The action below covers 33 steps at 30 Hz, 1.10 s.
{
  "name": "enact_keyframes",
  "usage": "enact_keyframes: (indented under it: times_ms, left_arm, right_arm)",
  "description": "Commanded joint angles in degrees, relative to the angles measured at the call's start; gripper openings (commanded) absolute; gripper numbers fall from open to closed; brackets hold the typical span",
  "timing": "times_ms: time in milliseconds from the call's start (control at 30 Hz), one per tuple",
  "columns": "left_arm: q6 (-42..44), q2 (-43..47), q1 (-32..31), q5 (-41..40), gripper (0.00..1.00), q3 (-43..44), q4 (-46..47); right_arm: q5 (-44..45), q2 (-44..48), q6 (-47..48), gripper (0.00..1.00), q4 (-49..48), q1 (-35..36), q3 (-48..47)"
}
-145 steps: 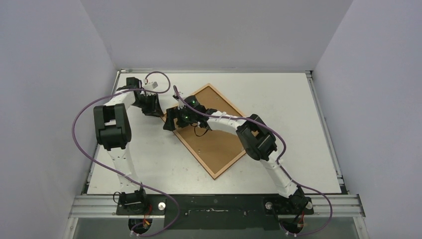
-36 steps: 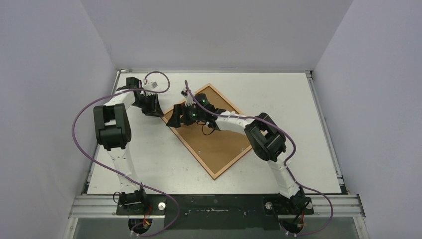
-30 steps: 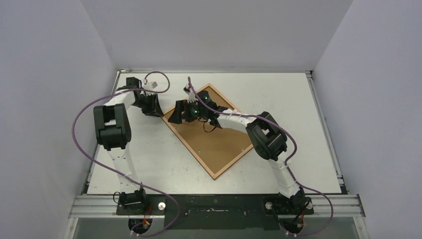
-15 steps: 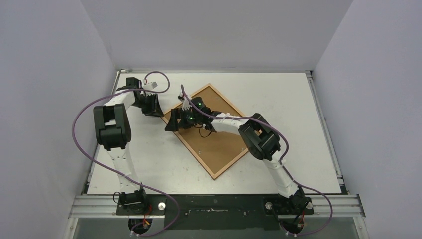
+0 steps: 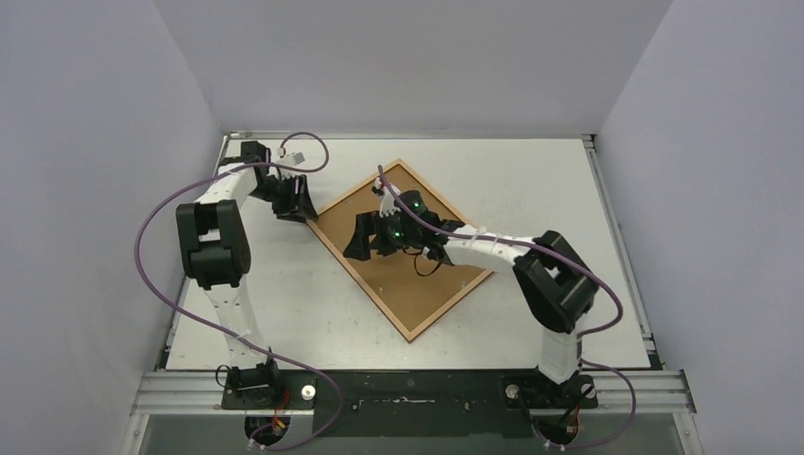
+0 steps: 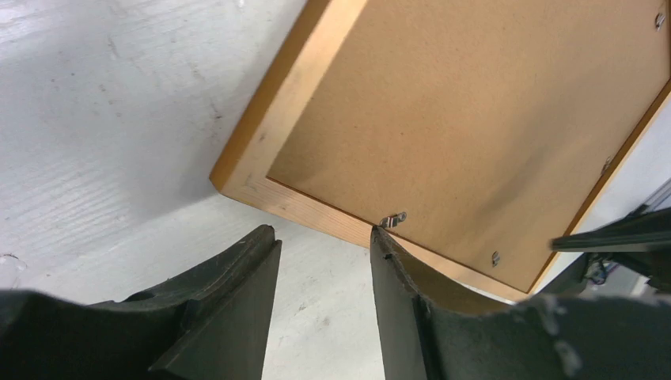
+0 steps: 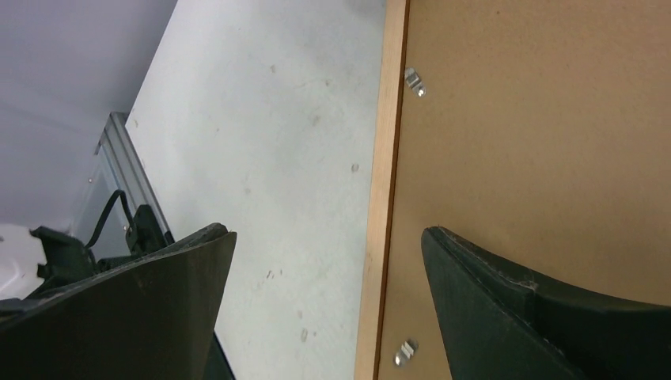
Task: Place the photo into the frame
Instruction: Install the photo frame at the center of the board.
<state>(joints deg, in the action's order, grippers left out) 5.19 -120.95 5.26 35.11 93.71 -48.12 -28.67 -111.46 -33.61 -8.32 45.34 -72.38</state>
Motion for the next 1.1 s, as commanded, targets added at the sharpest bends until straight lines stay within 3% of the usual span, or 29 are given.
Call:
enact_keyframes:
  times_ms: [0,200,1067]
  left_arm:
    - [5.35,5.34,-1.48,-0.06,0.44,-1.59,-3.55]
    - [4.00,5.31,-1.51,-0.33,0.43,-4.95,-0.55]
    - [1.90,6.58,-2.81,-3.44,0.28,-10.36,6.40]
  right_arm:
    - [2.69,10.33,0.89,0.92,0.73,-0.52,8.38]
    - [0.41,12.15,-2.93,0.92,-3.39,-0.03,16.33]
    - [-0.57,11.20,-5.59,0.91,-5.31,3.20,19.14]
